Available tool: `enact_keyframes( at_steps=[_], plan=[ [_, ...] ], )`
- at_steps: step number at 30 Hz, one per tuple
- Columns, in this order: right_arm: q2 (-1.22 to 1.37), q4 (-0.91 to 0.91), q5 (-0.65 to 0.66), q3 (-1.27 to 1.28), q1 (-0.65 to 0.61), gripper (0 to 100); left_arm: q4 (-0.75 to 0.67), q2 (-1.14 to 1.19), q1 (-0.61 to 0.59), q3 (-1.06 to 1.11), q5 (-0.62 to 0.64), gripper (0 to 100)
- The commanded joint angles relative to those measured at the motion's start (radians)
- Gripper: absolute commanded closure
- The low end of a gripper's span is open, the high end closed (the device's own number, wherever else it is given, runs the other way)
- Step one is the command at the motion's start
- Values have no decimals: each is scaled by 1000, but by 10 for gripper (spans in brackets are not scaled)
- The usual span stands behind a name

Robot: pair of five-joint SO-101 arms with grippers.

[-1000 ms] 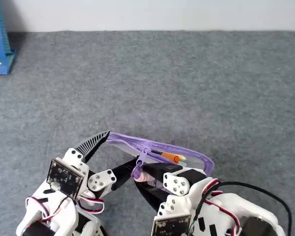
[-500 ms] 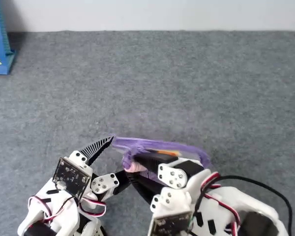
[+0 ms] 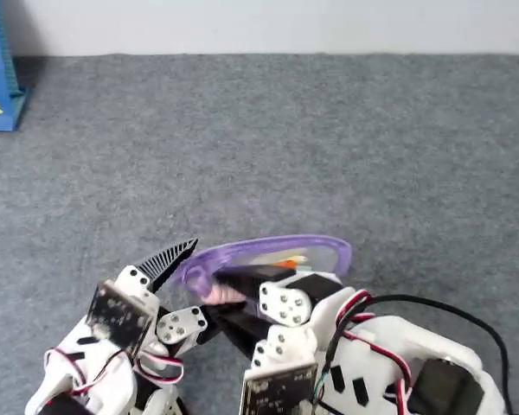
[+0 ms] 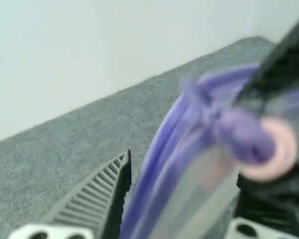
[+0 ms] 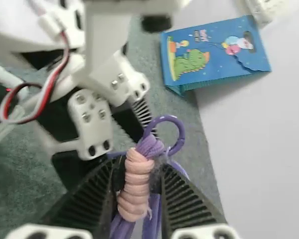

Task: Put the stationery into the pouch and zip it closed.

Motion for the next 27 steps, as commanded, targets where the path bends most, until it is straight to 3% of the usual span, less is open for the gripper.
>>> enact_keyframes(
  at_steps=[1, 6, 13, 27],
  plan=[
    [5, 31, -31, -77, -31, 991, 0, -14, 3, -77, -5, 673],
    [5, 31, -34, -89, -31, 991, -3, -12, 11, -71, -8, 692],
    [10, 31, -35, -126, -27, 991, 48, -12, 12, -74, -9, 847],
    [15, 4, -35, -123, 56, 991, 233, -14, 12, -236, -8, 852]
  ],
)
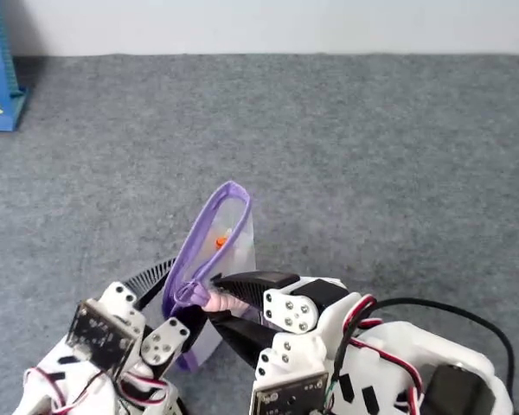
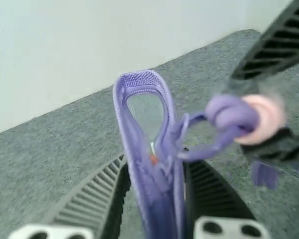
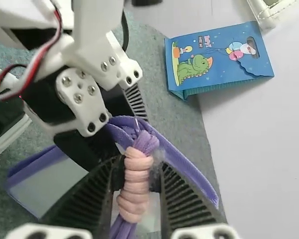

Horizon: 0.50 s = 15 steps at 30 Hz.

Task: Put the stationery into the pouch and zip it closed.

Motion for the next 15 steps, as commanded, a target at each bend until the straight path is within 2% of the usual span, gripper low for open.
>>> enact_keyframes(
  at_steps=[1, 7, 12, 15],
  plan=[
    [2, -38, -12, -57, 61, 991, 38, -14, 3, -97, -11, 852],
    [5, -64, -12, -40, 101, 991, 95, -14, 3, -148, -12, 857],
    [4, -64, -14, -2, 102, 991, 84, -14, 3, -148, -31, 992],
    [4, -64, -18, 2, 99, 991, 78, -14, 3, -147, -51, 986]
  ],
)
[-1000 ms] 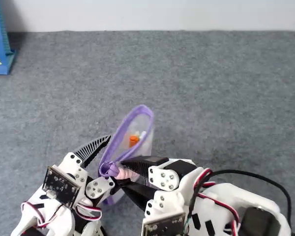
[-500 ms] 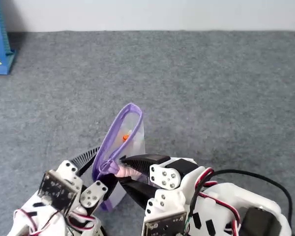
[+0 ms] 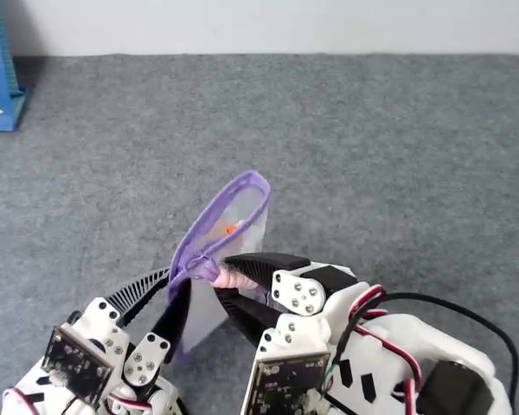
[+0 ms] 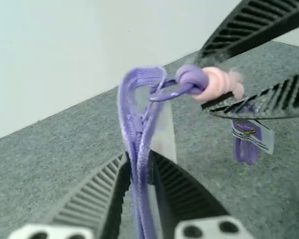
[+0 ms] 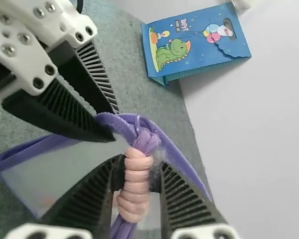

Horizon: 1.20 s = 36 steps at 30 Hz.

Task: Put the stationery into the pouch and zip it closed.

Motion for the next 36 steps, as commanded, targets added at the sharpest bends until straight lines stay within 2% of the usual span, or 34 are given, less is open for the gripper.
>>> enact_keyframes(
  at_steps=[1, 6, 12, 14, 23, 31, 36],
  plan=[
    [4, -25, -35, -14, 7, 991, -14, -14, 3, -39, -23, 986],
    [2, -22, -57, -12, 5, 991, -38, -14, 3, -33, -25, 970],
    [-5, -5, -61, -12, -45, 991, -40, -12, -5, -12, 2, 773],
    [-5, 8, -61, -12, -70, 991, -57, -12, -5, 15, 29, 745],
    [-7, 13, -57, -15, -68, 991, -87, -12, 0, 56, 31, 812],
    [4, -71, -54, -12, 51, 991, -71, -14, 3, 1, 31, 983],
    [7, -147, -57, -9, 127, 991, -63, -14, 3, -22, 32, 990]
  ],
)
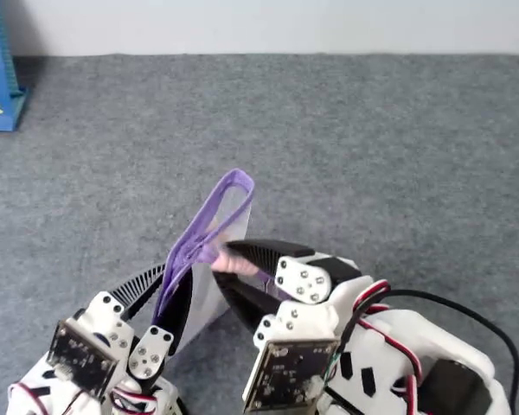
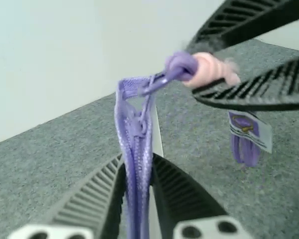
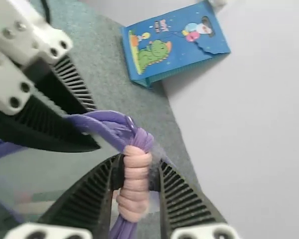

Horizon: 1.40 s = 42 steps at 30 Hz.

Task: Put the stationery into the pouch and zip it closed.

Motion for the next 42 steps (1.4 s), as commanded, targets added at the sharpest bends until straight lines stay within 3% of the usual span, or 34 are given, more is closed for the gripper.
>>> enact_keyframes(
  at_steps=[1, 12, 28, 42],
  plan=[
    [8, -81, -5, 0, 82, 991, 0, -14, 3, -64, 12, 991],
    [114, -398, 46, 238, 380, 991, 80, -14, 3, -168, 9, 991],
    [298, -601, 81, 255, 587, 991, 195, -14, 3, -343, 15, 991],
    [588, -857, 87, 255, 771, 991, 215, -14, 3, -355, 15, 991]
  ],
)
